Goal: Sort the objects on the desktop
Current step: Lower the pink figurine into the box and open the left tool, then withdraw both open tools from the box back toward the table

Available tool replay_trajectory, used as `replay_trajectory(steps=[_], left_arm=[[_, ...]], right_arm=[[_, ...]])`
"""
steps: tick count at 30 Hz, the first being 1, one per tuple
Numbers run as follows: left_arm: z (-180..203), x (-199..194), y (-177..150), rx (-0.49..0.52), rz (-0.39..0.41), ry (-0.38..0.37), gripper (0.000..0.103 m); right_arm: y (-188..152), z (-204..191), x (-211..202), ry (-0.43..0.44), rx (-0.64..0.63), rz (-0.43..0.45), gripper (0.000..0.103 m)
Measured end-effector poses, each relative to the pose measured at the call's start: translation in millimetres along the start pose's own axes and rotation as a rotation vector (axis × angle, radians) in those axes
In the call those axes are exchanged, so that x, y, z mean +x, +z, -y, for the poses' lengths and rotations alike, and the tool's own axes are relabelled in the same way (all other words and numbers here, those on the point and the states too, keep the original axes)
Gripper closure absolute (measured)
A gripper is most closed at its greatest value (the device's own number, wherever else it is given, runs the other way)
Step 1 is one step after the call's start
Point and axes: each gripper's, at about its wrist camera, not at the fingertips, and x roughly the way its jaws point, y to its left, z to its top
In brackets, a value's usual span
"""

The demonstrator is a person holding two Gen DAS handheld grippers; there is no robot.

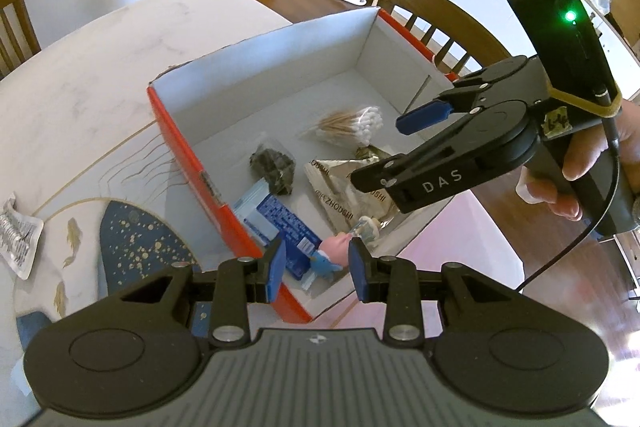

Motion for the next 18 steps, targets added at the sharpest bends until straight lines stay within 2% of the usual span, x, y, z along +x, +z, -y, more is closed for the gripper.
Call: replay_trajectory(steps=[5, 11, 12, 14, 15, 18], left_arm=[[-5, -9, -9, 0.005, 0.006, 0.017, 0.070], [-10, -21, -19, 0.007, 0.016, 0.016, 0.063], [-12, -23, -20, 0.005, 0.021, 0.018, 0.060], [-15, -29, -24, 0.000, 0.031, 0.020, 0.039], [-17, -31, -26, -0.003, 0.036, 0.021, 0.034], [-25, -37, -34, -0.015, 0.037, 0.025, 0.032]], right_arm=[[-1, -13, -8, -0.003, 0.016, 0.021, 0.018], [0, -32, -17, -0.005, 0.017, 0.043, 0.016], [2, -35, -19, -0.003, 0.018, 0.045, 0.016], [3, -43, -25, -0.004, 0.023, 0.054, 0.015], [3, -46, -27, -0.002, 0.023, 0.058, 0.014], [3, -57, -34, 0.001, 0.032, 0.070, 0.014]])
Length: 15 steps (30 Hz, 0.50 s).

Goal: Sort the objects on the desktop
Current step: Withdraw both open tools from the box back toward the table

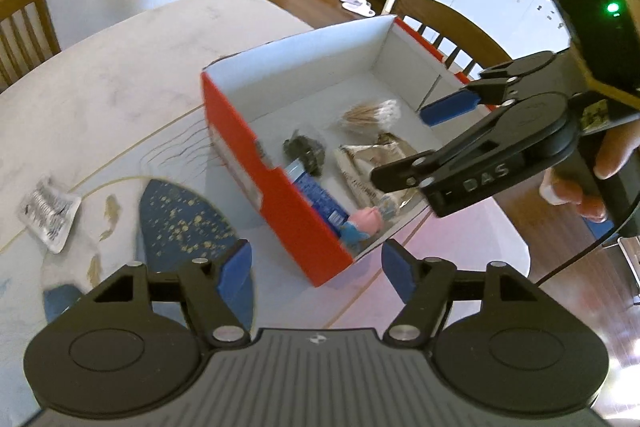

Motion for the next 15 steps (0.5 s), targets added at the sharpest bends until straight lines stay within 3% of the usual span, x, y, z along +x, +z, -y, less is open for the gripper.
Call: replay_trajectory(steps=[5, 15], left_arm=[[-24, -8, -15, -0.053, -0.005, 0.023, 0.031], [-60, -24, -38, -0.113, -0.003, 0.052, 0.019]], right_arm=[[-2, -20, -6, 0.014, -0.004, 0.008, 0.012], [0, -58, -12, 0.044, -0.014, 0.023, 0.011]])
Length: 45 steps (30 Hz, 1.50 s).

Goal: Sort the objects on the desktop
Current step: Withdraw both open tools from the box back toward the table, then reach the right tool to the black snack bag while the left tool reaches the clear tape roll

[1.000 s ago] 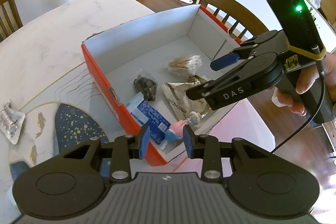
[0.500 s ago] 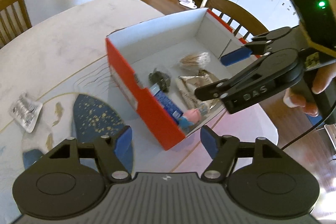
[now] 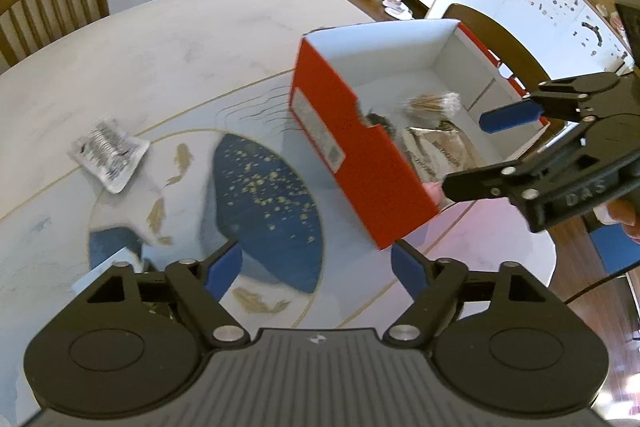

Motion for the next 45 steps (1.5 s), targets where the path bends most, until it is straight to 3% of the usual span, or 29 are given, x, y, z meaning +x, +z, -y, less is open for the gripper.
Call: replay_trajectory(steps=[6, 11, 27, 37, 45], left_arm=[[-26, -3, -15, -0.050, -0.004, 0.037, 0.017], [-54, -7, -33, -0.093, -0.005, 0.070, 0.005], [-124, -24, -78, -0.232, -0.014, 0.139, 0.005], [-146, -24, -101, -0.246, -0.030, 0.173, 0.005], [-145, -17, -113, -0.167, -0.047, 0.150, 0.005]], right_arm=[[1, -30, 0, 0.022, -0.036, 0.005, 0.011], [0, -49, 7, 0.033, -0.046, -0.007, 0.011], [6, -100, 42, 0.051, -0.086, -0.035, 0.011], [12, -117, 67, 0.062, -0.075, -0.062, 0.011], [22, -134, 81, 0.073, -0.105, -0.075, 0.011]])
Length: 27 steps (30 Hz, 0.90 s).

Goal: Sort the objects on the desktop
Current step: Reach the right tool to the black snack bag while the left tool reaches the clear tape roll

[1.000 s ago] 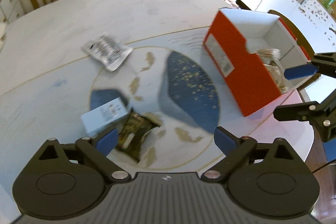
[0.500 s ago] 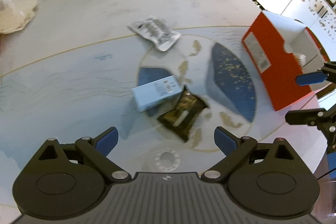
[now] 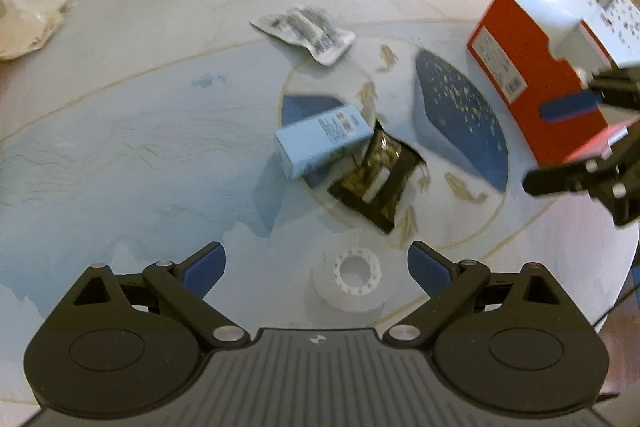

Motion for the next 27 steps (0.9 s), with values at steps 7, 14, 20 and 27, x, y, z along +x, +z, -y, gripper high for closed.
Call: replay_trajectory(steps=[7, 14, 20, 27], left_arm=[[8, 10, -12, 0.049, -0.014, -0.010, 0.005], [13, 16, -21, 0.082, -0.010, -0.004, 0.005], [15, 19, -26, 0.079, 0.011, -0.002, 0.005], [17, 20, -30, 0.083, 0.040, 0.003, 0.005]], right_arm=[[12, -11, 17, 0.020, -0.005, -0.004, 0.012], [21, -25, 34, 0.025, 0.015, -0.014, 0.013], [30, -32, 46, 0.038, -0.001, -0.013, 0.013], [35, -36, 57, 0.055, -0.010, -0.024, 0.014]])
